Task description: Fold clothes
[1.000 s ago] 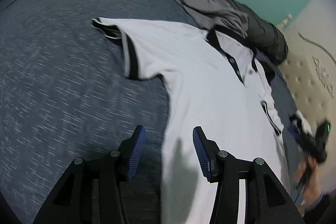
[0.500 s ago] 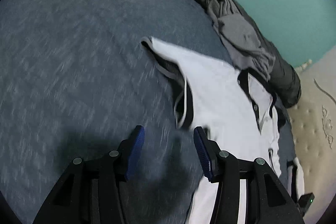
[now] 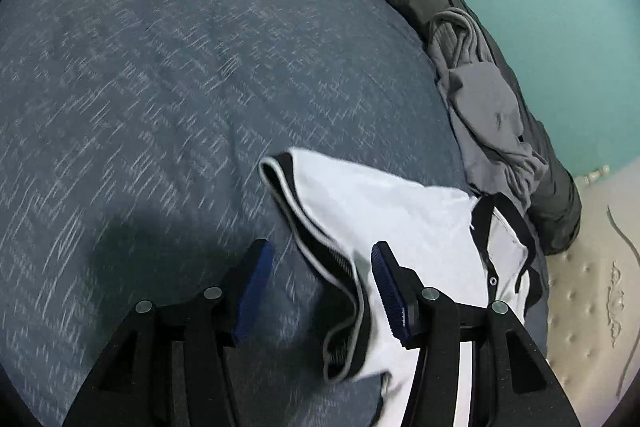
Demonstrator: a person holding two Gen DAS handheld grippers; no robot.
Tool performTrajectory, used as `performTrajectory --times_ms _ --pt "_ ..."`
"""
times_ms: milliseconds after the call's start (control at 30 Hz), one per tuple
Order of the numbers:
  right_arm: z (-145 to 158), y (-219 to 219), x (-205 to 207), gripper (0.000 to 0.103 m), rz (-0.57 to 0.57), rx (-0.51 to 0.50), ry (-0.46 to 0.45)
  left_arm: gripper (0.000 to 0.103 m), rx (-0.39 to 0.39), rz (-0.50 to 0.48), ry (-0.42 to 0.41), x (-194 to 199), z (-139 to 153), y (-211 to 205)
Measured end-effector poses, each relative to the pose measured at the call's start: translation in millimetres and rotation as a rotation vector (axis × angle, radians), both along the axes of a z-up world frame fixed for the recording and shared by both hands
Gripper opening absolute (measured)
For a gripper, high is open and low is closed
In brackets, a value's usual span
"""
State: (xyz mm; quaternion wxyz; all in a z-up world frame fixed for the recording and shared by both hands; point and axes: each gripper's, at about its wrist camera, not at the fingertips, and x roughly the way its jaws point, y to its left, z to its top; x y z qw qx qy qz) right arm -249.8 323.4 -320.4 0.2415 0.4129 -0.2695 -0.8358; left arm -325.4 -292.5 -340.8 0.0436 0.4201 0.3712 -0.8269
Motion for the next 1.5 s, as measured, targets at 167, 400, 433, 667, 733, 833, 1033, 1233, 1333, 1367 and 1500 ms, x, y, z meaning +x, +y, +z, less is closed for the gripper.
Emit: performTrajectory --times_ms 167,400,433,667,733,833,1033,1233,1333,1367,1500 --pt "-2.6 -1.1 -2.1 0.058 0.014 -0.018 -0.003 0.025 -0.020 -0.004 0.005 -13.8 3.1 1.7" --pt "-0.1 2.4 -3.0 0.058 0.015 -0.037 0.007 0.005 -0.091 -0.071 0.052 -24.8 24.2 19.2" --pt "-0.3 3.6 -3.3 0.058 0.011 -0.039 0.005 0.004 -0.102 -0.083 0.060 -25.4 28.7 23.0" --pt "1.3 8.4 -3.8 0.058 -0.004 -0.064 -0.002 0.004 -0.217 -0.234 0.113 -32.2 67.0 82.7" --pt "2.8 9.5 -3.8 0.058 -0.008 -0.069 0.000 0.004 -0.250 -0.292 0.120 -34.5 74.2 108.4" --pt "3.3 14.7 -4.5 0.058 -0.024 -0.083 -0.004 0.004 -0.303 -0.382 0.130 -37.9 84.2 148.7" --pt "4.0 27.2 -6.3 0.058 -0.059 -0.117 -0.014 0.005 -0.424 -0.574 0.063 -42.2 67.8 232.0" --pt "5.3 29.7 -7.6 0.058 -0.059 -0.140 -0.023 0.007 -0.443 -0.633 0.014 -32.0 55.6 258.8" --pt "6.1 29.6 -7.5 0.058 -0.055 -0.148 -0.024 0.017 -0.441 -0.632 0.033 -19.7 65.7 254.8" --pt "6.3 29.6 -7.5 0.058 -0.055 -0.150 -0.024 0.021 -0.447 -0.630 0.039 -16.3 69.3 252.0" --pt "6.0 30.5 -7.7 0.058 -0.057 -0.161 -0.027 0.022 -0.488 -0.588 0.040 -9.4 74.5 231.1"
